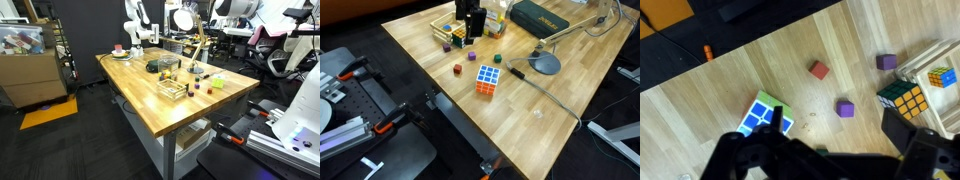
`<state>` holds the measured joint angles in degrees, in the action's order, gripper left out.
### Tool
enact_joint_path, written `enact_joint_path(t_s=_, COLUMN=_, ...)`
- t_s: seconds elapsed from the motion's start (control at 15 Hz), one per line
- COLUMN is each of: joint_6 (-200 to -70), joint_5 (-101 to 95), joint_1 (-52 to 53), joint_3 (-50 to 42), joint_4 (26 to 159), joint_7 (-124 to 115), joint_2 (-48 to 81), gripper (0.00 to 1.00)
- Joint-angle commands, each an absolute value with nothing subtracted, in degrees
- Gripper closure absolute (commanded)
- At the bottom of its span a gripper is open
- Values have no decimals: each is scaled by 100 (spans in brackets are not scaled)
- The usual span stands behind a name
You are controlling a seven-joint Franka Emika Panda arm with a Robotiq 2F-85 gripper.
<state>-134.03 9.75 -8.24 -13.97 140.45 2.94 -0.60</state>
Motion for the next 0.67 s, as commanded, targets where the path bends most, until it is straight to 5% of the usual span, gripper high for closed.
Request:
enact_joint_path(t_s=0.0, joint_6=-13467, joint_5=1169, joint_1=-1089, joint_3=-1425, joint_4=13811, joint_7=-87, joint_2=395, gripper=0)
enact_joint_path(t_s=0.6, joint_6=-13442, joint_5=2451, joint_1=-1424, joint_3=-1411, joint_4=13155, joint_7=-561, joint_2=1446, gripper=0)
